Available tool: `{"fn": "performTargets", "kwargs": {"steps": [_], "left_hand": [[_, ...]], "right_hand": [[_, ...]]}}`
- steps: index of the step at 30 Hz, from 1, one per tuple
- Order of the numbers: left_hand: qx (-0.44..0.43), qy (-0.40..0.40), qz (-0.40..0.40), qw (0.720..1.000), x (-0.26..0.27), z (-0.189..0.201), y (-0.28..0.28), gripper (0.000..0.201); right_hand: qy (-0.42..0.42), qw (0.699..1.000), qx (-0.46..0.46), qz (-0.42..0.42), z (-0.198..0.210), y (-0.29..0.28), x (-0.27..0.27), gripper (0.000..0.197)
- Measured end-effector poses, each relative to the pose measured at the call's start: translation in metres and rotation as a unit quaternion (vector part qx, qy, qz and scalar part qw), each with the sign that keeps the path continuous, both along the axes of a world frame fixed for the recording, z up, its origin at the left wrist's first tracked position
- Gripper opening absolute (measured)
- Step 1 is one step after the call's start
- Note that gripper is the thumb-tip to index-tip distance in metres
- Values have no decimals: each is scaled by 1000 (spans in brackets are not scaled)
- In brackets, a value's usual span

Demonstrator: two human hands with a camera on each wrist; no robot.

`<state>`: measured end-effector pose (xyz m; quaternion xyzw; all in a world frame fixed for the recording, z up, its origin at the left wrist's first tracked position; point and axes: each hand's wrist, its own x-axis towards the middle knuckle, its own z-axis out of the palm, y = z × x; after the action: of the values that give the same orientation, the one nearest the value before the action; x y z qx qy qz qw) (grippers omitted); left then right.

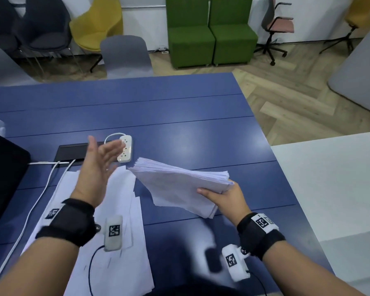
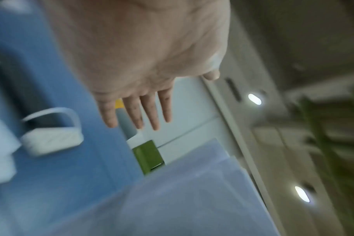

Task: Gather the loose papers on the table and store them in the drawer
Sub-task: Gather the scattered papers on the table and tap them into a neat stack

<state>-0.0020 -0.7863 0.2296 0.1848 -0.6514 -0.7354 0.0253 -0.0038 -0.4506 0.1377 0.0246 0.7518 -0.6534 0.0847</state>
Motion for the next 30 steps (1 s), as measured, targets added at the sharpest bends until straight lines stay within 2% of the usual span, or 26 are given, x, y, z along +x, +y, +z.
{"fn": "performTargets", "kwargs": {"steps": [1,4,9,16,19,22,24,26,28,29,30], "left_hand": [[39,-24,7,999,5,-13,6,93],[52,-43,-54,996,15,-30,47,97],[74,-16,44,996,14,-26,74,92],[65,38,70,995,11,-29,73,93],[37,34,4,999,15,-28,75,93],[5,44,-26,999,17,-30,71,92],[-50,39,-98,993,18,-27,65,87],[-149,40,-180,972,18,-13,59,75],[-286,74,-209,932,14,13,56,73],[-383,106,-219,891,11,27,57,78],[-487,137,-254,825,5,38,63,83]], "right_hand": [[2,1000,-4,3,-1,-2,0,32],[0,1000,-27,2,-1,-11,3,33],[16,998,-68,8,7,-12,3,33],[23,998,-65,11,4,-11,3,36],[25,998,-51,16,3,-10,3,37],[21,999,-48,9,3,-11,4,37],[14,999,-44,-5,2,-11,4,35],[7,999,-46,-18,2,-11,3,32],[17,999,-32,-18,1,-11,2,30],[23,999,-29,-17,1,-11,3,29],[26,999,-28,-15,2,-12,3,28]]}}
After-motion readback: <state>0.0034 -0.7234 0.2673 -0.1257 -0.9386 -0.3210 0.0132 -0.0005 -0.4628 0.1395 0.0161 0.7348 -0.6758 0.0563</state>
